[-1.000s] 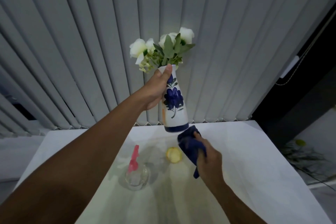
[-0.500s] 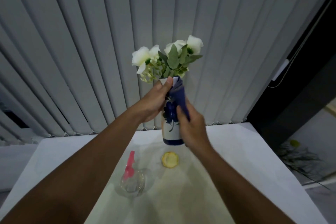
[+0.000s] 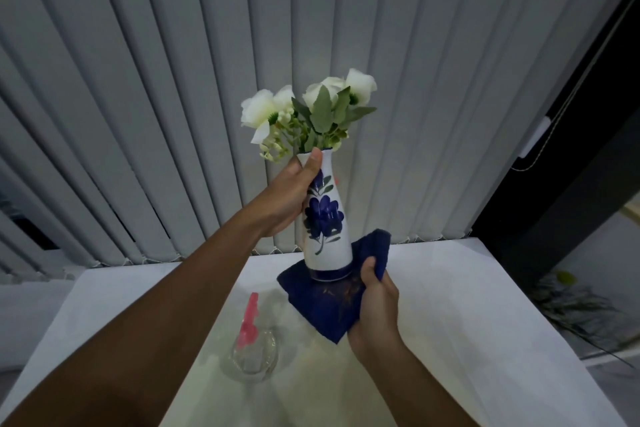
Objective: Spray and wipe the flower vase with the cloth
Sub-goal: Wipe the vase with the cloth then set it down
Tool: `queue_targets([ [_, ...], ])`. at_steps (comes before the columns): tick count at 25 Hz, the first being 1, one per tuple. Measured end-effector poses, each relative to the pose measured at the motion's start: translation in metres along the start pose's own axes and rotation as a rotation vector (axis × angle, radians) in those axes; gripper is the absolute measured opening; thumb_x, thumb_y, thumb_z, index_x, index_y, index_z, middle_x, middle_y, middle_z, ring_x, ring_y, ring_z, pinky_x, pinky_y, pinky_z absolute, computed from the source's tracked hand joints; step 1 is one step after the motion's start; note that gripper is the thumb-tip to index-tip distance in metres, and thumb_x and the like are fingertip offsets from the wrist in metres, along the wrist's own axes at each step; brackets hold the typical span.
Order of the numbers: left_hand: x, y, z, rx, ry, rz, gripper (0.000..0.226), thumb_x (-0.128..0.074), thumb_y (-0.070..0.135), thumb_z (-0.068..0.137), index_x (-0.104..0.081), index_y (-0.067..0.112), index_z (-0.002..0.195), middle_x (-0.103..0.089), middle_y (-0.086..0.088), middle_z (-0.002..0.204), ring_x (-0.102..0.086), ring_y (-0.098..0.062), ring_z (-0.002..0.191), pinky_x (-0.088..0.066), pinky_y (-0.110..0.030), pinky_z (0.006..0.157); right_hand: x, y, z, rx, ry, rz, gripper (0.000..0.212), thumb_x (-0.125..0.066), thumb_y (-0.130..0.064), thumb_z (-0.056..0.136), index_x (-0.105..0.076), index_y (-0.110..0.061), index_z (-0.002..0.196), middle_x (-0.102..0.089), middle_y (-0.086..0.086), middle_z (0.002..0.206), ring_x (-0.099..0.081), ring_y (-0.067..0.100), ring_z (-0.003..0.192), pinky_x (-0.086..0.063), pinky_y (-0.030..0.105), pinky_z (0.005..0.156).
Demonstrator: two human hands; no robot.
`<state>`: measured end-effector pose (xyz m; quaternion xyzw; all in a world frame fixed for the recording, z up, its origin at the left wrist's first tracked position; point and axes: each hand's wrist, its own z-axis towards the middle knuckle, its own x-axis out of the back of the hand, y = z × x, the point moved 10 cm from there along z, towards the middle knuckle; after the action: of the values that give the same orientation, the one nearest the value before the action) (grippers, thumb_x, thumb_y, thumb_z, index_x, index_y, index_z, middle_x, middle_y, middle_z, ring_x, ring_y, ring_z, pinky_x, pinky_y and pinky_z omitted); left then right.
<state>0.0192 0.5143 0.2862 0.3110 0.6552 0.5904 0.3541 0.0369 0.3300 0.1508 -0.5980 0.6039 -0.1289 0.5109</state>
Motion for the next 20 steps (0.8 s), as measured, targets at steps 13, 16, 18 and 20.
queue_targets([
  [13,0.028,0.003,-0.003,-0.008,0.122,0.042,0.037,-0.045,0.029,0.106,-0.059,0.004,0.129,-0.075,-0.005,0.099,-0.073,-0.017,0.088,-0.058,-0.033,0.082,0.008,-0.078,-0.023,0.457,0.163,-0.24,0.023,-0.048,-0.023,0.104,-0.068,-0.022,0.095,-0.07,-0.001,0.084,-0.065,0.018,0.08,-0.05,0.02,0.063],
  [16,0.018,-0.006,-0.01,0.024,0.0,-0.071,0.038,-0.041,0.026,0.107,-0.056,0.002,0.133,-0.076,-0.002,0.097,-0.074,-0.014,0.086,-0.061,-0.032,0.081,-0.041,-0.132,-0.024,0.671,0.02,-0.435,0.019,-0.048,-0.022,0.104,-0.067,-0.022,0.106,-0.064,-0.008,0.078,-0.059,0.005,0.071,-0.048,0.019,0.062],
  [18,0.008,-0.006,-0.012,0.011,-0.053,-0.118,0.035,-0.039,0.024,0.108,-0.057,0.004,0.13,-0.075,-0.007,0.104,-0.073,-0.019,0.093,-0.061,-0.034,0.085,-0.087,-0.14,-0.025,0.784,-0.161,-0.631,0.025,-0.049,-0.015,0.102,-0.066,-0.023,0.12,-0.067,-0.009,0.083,-0.06,-0.002,0.071,-0.049,0.022,0.068],
  [20,0.001,-0.001,-0.012,-0.029,-0.054,-0.189,0.028,-0.039,0.019,0.108,-0.061,0.008,0.122,-0.074,-0.009,0.103,-0.072,-0.02,0.092,-0.061,-0.031,0.082,-0.118,-0.124,-0.029,0.891,-0.325,-0.831,0.049,-0.048,-0.002,0.097,-0.053,-0.019,0.142,-0.069,0.0,0.125,-0.064,0.005,0.111,-0.049,0.017,0.094],
])
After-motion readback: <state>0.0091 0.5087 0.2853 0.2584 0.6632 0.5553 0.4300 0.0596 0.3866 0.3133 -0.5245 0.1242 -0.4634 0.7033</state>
